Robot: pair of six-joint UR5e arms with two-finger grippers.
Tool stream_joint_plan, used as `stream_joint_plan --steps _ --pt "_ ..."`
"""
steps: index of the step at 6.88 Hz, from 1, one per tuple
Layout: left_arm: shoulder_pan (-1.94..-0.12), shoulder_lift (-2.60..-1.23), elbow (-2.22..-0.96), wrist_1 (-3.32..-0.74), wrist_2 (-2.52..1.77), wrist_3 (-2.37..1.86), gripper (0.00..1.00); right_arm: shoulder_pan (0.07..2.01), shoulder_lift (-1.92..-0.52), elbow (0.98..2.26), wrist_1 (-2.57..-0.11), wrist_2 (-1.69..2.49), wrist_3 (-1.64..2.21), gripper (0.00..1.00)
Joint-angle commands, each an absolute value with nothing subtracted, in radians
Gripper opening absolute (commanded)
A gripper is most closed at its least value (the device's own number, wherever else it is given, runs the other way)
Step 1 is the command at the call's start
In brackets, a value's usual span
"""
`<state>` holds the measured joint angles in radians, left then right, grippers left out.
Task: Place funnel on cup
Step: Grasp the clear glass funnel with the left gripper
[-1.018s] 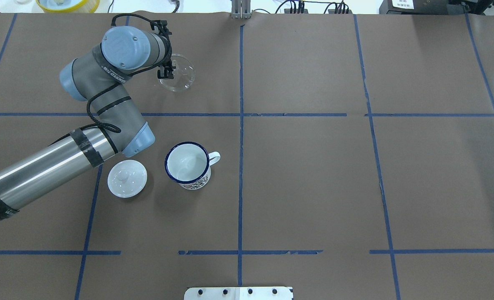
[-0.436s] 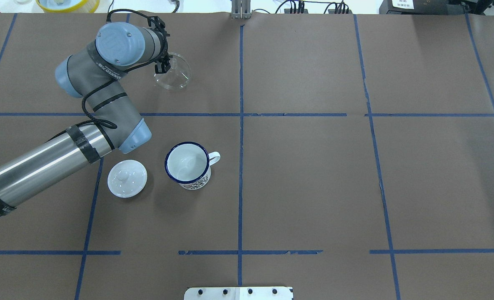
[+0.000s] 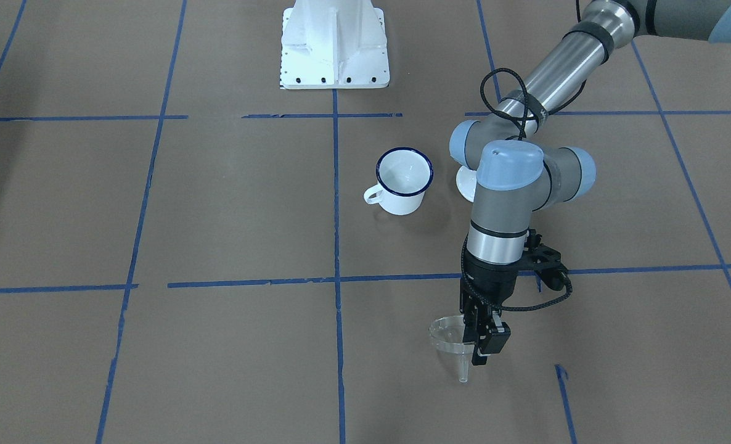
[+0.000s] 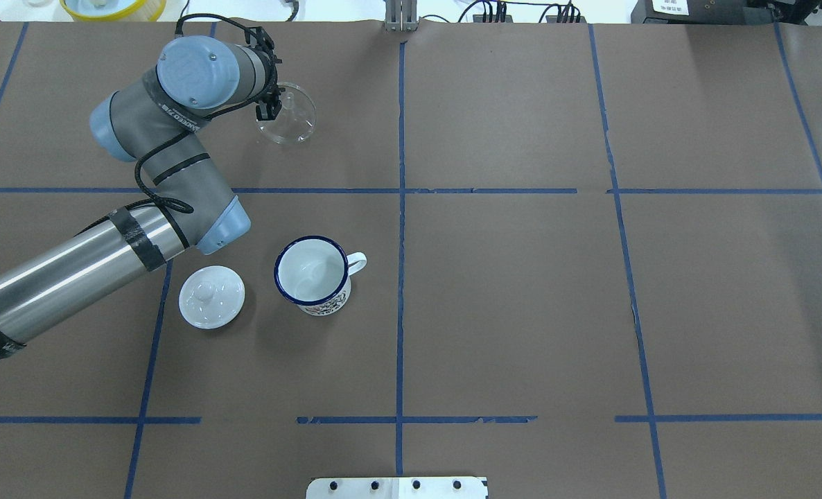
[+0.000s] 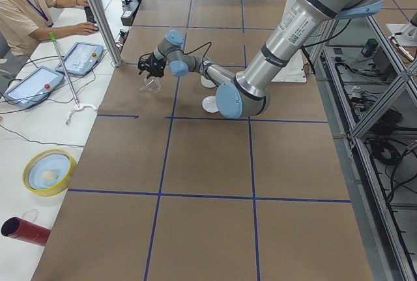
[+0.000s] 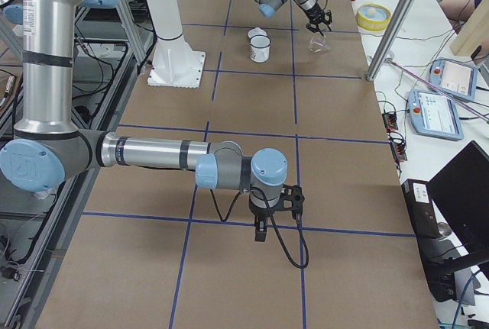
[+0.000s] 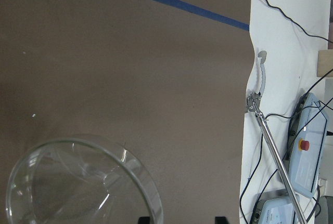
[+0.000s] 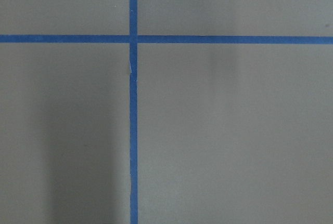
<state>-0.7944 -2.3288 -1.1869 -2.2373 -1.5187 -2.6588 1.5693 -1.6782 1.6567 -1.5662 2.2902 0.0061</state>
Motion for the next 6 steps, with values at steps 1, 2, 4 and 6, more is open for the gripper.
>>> stream_joint_plan --steps 1,2,4,6 --pt "-0.793 -2.329 -1.166 -2.240 -1.519 -2.646 0.51 1.569 -1.678 1.657 -1.566 2.290 0.006 1.00" --pt "-0.793 -2.327 -1.166 -2.240 -1.519 -2.645 0.51 1.569 -1.678 1.657 -1.566 2.290 0.006 1.00" --pt "-0.793 -2.329 -1.166 -2.246 -1.519 -2.623 0.25 1.569 -1.678 1.657 -1.566 2.290 0.006 1.00" --pt "-0.793 -2.329 -1.167 -2.244 -1.520 -2.585 0.00 1.569 -1.678 1.657 -1.566 2.290 0.006 1.00"
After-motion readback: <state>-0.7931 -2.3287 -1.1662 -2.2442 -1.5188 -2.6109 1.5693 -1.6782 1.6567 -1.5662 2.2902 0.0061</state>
